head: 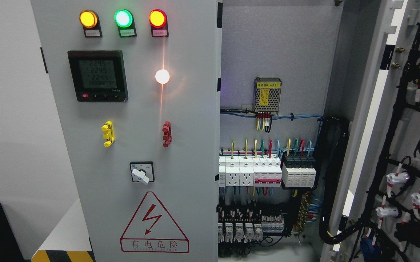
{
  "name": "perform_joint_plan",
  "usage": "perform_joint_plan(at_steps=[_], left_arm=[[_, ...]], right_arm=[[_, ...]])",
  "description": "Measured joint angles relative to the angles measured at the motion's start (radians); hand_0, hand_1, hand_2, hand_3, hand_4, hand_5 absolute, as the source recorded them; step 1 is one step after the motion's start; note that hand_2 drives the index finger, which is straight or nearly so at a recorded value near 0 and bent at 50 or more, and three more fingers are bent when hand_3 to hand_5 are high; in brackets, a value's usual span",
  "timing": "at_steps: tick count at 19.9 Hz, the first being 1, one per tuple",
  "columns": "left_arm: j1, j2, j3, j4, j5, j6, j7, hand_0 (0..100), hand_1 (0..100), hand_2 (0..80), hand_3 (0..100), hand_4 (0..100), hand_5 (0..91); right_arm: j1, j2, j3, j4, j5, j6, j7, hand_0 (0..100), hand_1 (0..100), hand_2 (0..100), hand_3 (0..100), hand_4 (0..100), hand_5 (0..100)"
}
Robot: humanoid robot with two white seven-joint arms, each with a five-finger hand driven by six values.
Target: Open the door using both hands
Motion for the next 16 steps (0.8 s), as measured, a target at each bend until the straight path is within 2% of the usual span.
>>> perform_joint_plan(at_steps=[8,16], left_arm=[[0.026,-0.127,0.118,0.349,-0.018,-0.004,0.000,0,0,0.0,0,0,0.0],[0.033,-0.225,0.242,0.603,-0.149,-0.010,0.002,0,0,0.0,0,0,0.0]], right_arm=[[-0.009,-0.001,0.000,0.000,0.000,0.000,0.000,0,0,0,0,0,0],[-0.004,-0.004,-0.001,-0.012,-0.002,0.000,0.004,0,0,0,0,0,0]])
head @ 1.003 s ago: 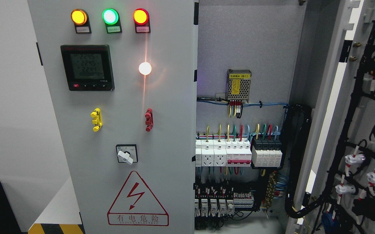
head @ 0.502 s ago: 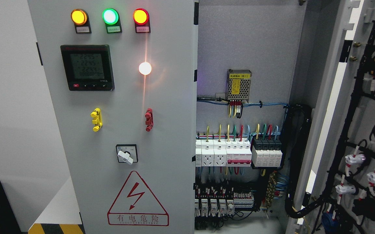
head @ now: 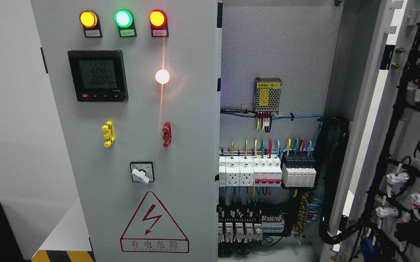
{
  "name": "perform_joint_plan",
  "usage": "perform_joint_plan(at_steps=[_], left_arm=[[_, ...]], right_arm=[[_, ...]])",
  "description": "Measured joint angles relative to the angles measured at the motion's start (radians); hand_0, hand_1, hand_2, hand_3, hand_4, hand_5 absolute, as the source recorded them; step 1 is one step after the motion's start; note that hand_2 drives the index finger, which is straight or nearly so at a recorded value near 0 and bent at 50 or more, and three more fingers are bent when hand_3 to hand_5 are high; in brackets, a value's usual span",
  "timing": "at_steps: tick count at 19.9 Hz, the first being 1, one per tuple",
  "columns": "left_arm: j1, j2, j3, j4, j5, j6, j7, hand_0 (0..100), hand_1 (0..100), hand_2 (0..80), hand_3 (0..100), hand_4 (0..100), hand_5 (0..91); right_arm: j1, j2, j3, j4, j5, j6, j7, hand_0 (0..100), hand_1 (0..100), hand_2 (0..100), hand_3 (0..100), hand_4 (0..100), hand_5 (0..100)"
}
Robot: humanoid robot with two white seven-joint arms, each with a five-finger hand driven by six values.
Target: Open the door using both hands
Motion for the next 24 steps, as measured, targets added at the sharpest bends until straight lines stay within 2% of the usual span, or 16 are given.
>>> perform_joint_plan(at_steps=[3,9,11,13,15,19,24], left_arm=[[0.001,-0.026,0.076,0.088,-0.092,0.009,0.002,0,0,0.0,0,0,0.0],[0.047,-0.072,0.280,0.213,-0.368,0.013,-0.005,0,0,0.0,0,0,0.0],[0.063,-0.087,0.352,0.242,-0.454,0.013,-0.005,0,0,0.0,0,0,0.0],[0.076,-0.100,0.424,0.266,-0.513,0.016,-0.005,0,0,0.0,0,0,0.0],[0.084,-0.110,0.485,0.286,-0.556,0.018,-0.006,0,0,0.0,0,0,0.0],[0.094,-0.126,0.579,0.316,-0.605,0.021,-0.003,0,0,0.0,0,0,0.0],[0.098,-0.140,0.659,0.342,-0.633,0.021,0.008,0,0,0.0,0,0,0.0]], right_arm=[[0.015,-0.002,0.000,-0.014,0.001,0.000,-0.001,0,0,0,0,0,0],[0.061,-0.014,-0.001,-0.068,0.003,0.000,-0.005,0,0,0,0,0,0],[0.079,-0.021,-0.002,-0.118,0.003,-0.019,-0.006,0,0,0,0,0,0],[0.094,-0.031,-0.006,-0.165,0.004,-0.048,-0.007,0,0,0,0,0,0],[0.105,-0.044,-0.014,-0.210,0.004,-0.098,-0.008,0,0,0,0,0,0],[0.149,-0.066,-0.040,-0.332,0.002,-0.192,-0.010,0,0,0,0,0,0],[0.220,-0.083,-0.059,-0.553,-0.002,-0.242,-0.010,0,0,0,0,0,0]])
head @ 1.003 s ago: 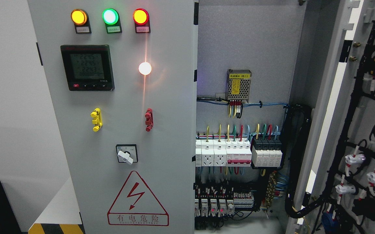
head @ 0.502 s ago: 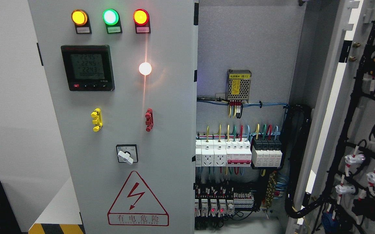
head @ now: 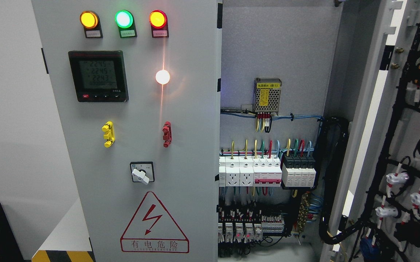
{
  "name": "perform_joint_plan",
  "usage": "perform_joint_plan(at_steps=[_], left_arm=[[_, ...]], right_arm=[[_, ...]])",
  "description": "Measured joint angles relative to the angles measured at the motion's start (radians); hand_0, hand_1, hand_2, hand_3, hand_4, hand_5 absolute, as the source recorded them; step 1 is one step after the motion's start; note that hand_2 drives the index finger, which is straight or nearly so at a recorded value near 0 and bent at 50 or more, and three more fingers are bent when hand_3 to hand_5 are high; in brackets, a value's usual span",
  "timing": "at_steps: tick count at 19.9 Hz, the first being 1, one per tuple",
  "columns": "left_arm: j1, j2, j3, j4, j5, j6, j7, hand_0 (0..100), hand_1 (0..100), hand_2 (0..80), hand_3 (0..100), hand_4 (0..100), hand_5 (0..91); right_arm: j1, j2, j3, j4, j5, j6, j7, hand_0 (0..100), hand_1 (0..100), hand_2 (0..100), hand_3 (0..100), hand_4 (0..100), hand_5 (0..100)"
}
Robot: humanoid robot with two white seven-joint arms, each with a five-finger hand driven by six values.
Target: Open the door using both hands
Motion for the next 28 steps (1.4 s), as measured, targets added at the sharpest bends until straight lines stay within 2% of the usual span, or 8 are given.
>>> perform_joint_plan(at_steps=[8,13,20,28], left_arm=[[-0.002,-0.012,0.071,0.023,-0.015,0.001,0.010,0,0,0.0,0,0,0.0],[-0.002,-0.018,0.096,0.031,-0.018,0.005,0.033,0,0,0.0,0,0,0.0],[-0.003,-0.041,0.115,0.038,-0.019,-0.009,0.038,0,0,0.0,0,0,0.0],[-0.006,-0.062,0.127,0.042,-0.019,-0.012,0.032,0,0,0.0,0,0,0.0]], right_arm=[[0.064,-0.019,-0.009,-0.394,-0.003,-0.009,0.003,0,0,0,0,0,0],[0.079,-0.058,0.012,-0.606,-0.004,-0.005,0.004,0,0,0,0,0,0],[0.085,-0.101,0.037,-0.877,-0.005,-0.008,0.007,0,0,0,0,0,0],[0.050,-0.119,0.055,-1.120,-0.006,-0.023,-0.004,0,0,0,0,0,0]])
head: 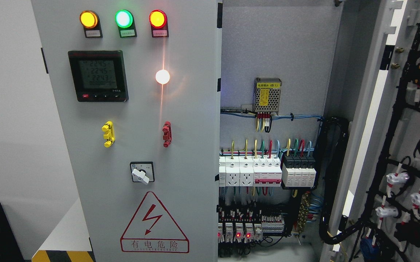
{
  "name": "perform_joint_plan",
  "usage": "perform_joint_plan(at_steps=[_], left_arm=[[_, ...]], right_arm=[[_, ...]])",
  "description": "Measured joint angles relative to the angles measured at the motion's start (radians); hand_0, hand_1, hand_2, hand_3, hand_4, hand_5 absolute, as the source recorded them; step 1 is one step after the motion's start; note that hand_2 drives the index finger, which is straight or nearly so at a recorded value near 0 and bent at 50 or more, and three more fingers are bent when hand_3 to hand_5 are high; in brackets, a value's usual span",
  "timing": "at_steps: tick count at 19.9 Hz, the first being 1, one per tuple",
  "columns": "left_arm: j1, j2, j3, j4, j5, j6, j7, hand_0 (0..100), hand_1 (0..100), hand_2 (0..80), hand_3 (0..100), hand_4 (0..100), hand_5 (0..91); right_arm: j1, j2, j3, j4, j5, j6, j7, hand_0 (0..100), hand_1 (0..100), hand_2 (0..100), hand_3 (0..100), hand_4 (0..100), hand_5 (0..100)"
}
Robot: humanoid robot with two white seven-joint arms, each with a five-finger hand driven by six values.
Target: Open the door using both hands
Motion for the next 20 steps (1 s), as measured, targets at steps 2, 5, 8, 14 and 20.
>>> perform_joint_plan(at_steps=[2,5,8,14,20], left_arm=[[-0.001,-0.008,0.002,0.000,0.000,0.000,0.000,0,0,0.0,0,0,0.0],[-0.004,-0.020,0.004,0.001,0.000,-0.001,0.000,0,0,0.0,0,0,0.0],[-0.009,-0.028,0.006,0.002,0.000,-0.001,0.000,0,0,0.0,0,0,0.0],[-0.017,-0.041,0.008,0.002,0.000,-0.002,0.000,0,0,0.0,0,0,0.0],[-0.020,-0.048,0.009,0.003,0.000,-0.002,0.000,0,0,0.0,0,0,0.0]], right_arm=[[-0.019,-0.001,0.006,-0.043,0.000,-0.015,0.000,0,0,0,0,0,0],[-0.056,-0.003,0.021,-0.093,0.000,-0.024,-0.001,0,0,0,0,0,0],[-0.106,-0.004,0.037,-0.131,0.000,-0.028,-0.001,0,0,0,0,0,0],[-0.230,0.009,0.066,-0.175,-0.002,-0.021,-0.001,0,0,0,0,0,0],[-0.335,0.033,0.096,-0.185,-0.037,0.069,-0.001,0,0,0,0,0,0]])
